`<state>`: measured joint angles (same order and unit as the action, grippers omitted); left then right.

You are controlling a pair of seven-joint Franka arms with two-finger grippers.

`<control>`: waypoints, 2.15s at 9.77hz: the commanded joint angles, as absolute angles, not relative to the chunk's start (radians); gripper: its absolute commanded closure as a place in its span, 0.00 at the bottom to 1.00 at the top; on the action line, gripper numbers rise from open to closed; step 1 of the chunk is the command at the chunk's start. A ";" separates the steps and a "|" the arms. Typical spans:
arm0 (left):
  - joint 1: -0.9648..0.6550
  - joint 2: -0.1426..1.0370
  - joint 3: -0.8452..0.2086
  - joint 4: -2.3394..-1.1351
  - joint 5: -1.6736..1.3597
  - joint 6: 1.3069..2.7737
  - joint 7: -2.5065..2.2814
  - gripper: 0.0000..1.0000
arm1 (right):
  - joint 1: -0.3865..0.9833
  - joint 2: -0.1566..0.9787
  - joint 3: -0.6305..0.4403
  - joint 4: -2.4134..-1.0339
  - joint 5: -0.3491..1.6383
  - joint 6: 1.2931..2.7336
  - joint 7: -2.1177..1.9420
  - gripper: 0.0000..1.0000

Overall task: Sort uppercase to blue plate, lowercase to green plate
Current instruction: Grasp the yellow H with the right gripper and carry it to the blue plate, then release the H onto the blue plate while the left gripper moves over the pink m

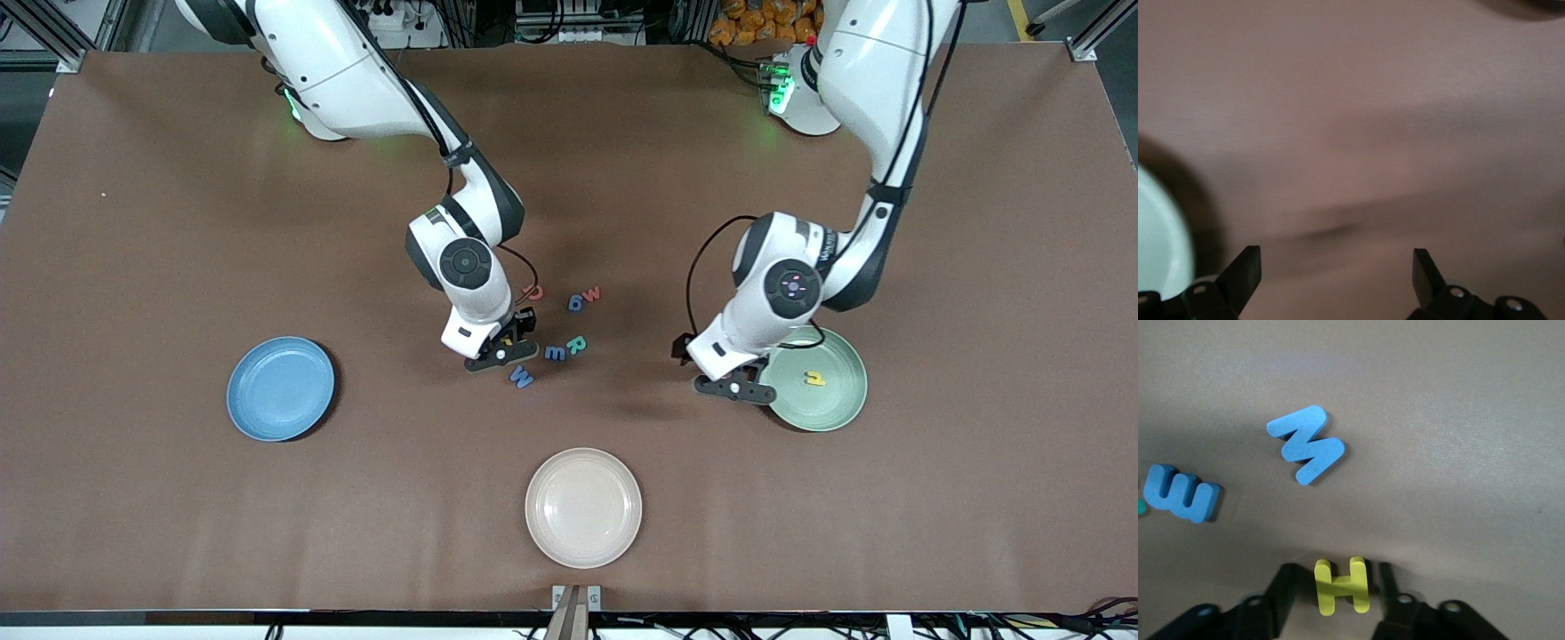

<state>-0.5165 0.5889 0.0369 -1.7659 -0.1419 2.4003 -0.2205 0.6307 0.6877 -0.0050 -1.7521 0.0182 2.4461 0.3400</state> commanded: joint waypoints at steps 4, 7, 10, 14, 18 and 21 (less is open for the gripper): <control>-0.644 0.627 0.055 -1.675 0.006 2.388 -0.261 0.00 | 0.585 0.557 0.003 -1.850 0.018 2.453 0.347 1.00; -0.704 0.615 0.049 -1.671 0.082 2.375 -0.329 0.00 | 0.473 0.508 -0.003 -1.826 0.009 2.373 0.327 1.00; -0.748 0.646 -0.009 -1.605 0.097 2.373 -0.398 0.00 | 0.294 0.505 -0.006 -1.825 0.003 2.352 0.240 1.00; -0.784 0.657 -0.077 -1.612 0.165 2.373 -0.387 0.00 | 0.037 0.517 -0.006 -1.827 0.002 2.353 -0.010 1.00; -0.778 0.660 -0.101 -1.669 0.176 2.372 -0.204 0.00 | -0.092 0.538 -0.005 -1.824 0.003 2.371 -0.106 0.00; -0.779 0.664 -0.127 -1.687 0.196 2.372 -0.074 0.00 | -0.098 0.549 -0.005 -1.806 0.015 2.373 -0.098 0.00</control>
<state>-0.7869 0.6675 -0.1080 -1.6796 0.1588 2.3785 -0.1158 -0.0839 0.5414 -0.0207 -1.8201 0.0161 2.3677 -0.1064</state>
